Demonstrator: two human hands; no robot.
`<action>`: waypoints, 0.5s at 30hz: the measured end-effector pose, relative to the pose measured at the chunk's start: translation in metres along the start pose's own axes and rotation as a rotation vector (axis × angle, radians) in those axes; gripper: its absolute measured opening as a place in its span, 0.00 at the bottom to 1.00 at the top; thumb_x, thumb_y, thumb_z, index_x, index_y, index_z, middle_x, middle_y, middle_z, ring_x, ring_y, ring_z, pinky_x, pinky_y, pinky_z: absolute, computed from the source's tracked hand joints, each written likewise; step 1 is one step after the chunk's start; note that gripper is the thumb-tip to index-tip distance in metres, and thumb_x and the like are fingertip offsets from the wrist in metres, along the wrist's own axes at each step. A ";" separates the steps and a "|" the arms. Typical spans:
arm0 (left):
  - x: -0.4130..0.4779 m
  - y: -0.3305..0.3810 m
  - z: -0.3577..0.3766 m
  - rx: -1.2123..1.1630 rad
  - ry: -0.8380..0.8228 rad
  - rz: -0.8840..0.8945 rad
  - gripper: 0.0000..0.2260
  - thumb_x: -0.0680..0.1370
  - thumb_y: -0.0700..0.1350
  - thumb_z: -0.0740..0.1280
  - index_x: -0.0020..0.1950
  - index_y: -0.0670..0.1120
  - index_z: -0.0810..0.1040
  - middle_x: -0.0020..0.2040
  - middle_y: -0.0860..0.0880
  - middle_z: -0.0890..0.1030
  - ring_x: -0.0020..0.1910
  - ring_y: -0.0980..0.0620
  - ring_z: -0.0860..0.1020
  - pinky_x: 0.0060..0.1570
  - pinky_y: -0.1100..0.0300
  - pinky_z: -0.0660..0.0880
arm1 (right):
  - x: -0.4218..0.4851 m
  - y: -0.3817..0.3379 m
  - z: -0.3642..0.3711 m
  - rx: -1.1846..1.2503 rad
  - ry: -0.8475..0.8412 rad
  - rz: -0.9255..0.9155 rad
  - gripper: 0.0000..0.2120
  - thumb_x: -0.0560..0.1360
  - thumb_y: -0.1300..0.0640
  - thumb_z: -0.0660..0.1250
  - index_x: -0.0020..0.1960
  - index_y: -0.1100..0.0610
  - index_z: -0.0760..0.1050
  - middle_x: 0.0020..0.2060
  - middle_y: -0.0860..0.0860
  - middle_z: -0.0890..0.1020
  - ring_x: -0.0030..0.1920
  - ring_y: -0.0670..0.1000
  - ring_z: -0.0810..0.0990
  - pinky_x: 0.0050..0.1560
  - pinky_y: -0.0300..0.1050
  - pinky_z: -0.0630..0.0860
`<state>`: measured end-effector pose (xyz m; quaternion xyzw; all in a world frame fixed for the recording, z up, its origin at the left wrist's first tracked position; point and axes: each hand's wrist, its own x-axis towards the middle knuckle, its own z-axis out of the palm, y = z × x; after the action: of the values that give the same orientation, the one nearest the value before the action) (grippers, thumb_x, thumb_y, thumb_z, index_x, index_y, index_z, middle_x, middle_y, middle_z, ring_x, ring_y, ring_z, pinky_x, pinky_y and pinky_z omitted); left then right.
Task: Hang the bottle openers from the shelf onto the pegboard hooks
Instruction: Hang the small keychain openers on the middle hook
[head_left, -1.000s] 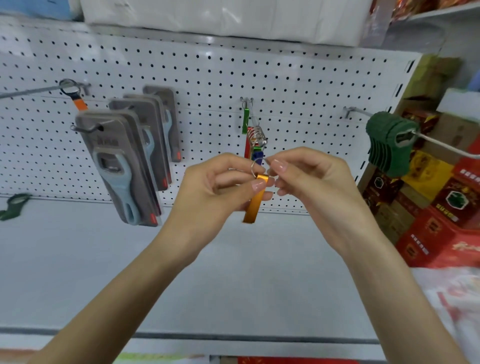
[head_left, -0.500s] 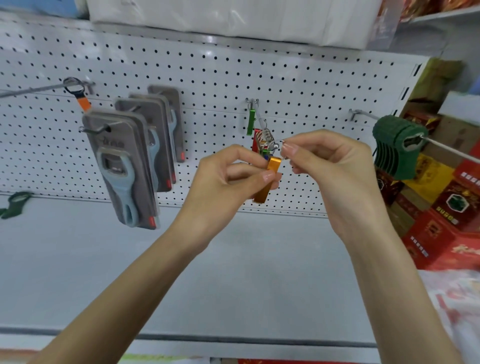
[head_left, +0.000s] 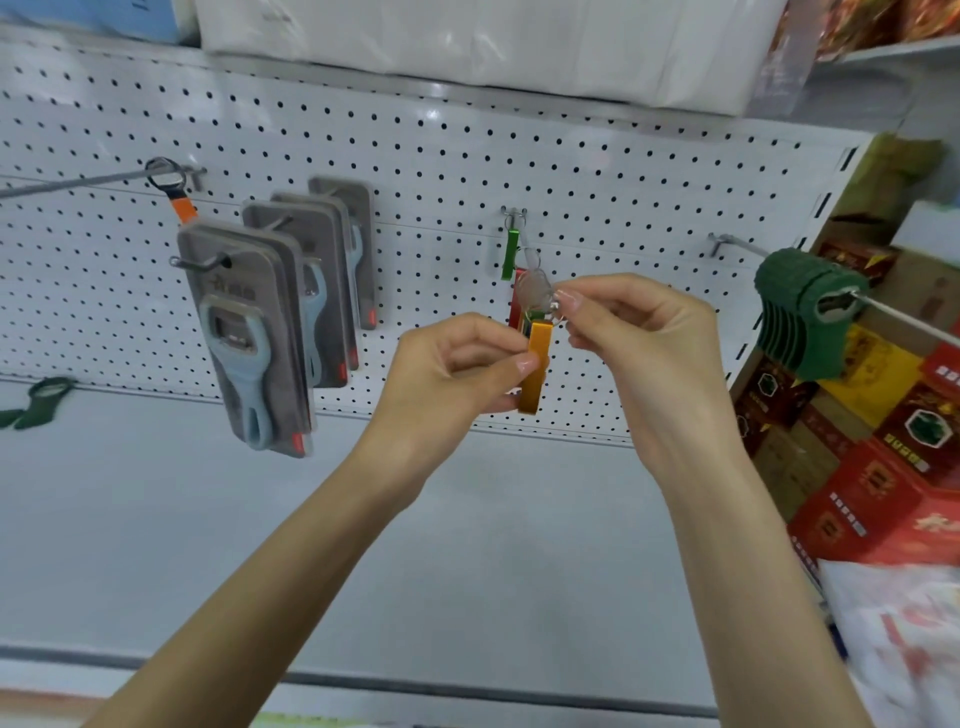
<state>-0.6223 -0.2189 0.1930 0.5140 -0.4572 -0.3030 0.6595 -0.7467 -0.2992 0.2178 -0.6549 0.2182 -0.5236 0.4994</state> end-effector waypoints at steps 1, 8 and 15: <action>0.001 -0.001 0.000 0.003 0.015 -0.006 0.04 0.74 0.36 0.70 0.48 0.38 0.81 0.43 0.41 0.85 0.45 0.43 0.84 0.47 0.52 0.82 | 0.001 0.002 0.000 0.012 0.000 0.008 0.05 0.70 0.63 0.73 0.41 0.54 0.84 0.34 0.47 0.84 0.35 0.44 0.78 0.39 0.35 0.75; 0.002 -0.010 0.002 0.028 0.067 -0.006 0.02 0.74 0.36 0.70 0.45 0.39 0.81 0.41 0.44 0.85 0.39 0.51 0.83 0.41 0.64 0.80 | 0.002 0.016 -0.004 0.091 -0.019 0.055 0.05 0.71 0.62 0.73 0.42 0.54 0.85 0.36 0.49 0.85 0.35 0.43 0.78 0.40 0.35 0.75; 0.001 -0.013 0.004 0.035 0.114 0.039 0.02 0.73 0.33 0.70 0.44 0.38 0.81 0.38 0.47 0.84 0.35 0.57 0.80 0.38 0.70 0.75 | 0.000 0.019 -0.008 0.097 -0.029 0.049 0.05 0.71 0.63 0.72 0.43 0.54 0.85 0.38 0.49 0.85 0.38 0.44 0.78 0.42 0.35 0.75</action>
<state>-0.6249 -0.2247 0.1814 0.5332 -0.4339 -0.2522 0.6811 -0.7494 -0.3101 0.2004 -0.6319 0.2013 -0.5115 0.5464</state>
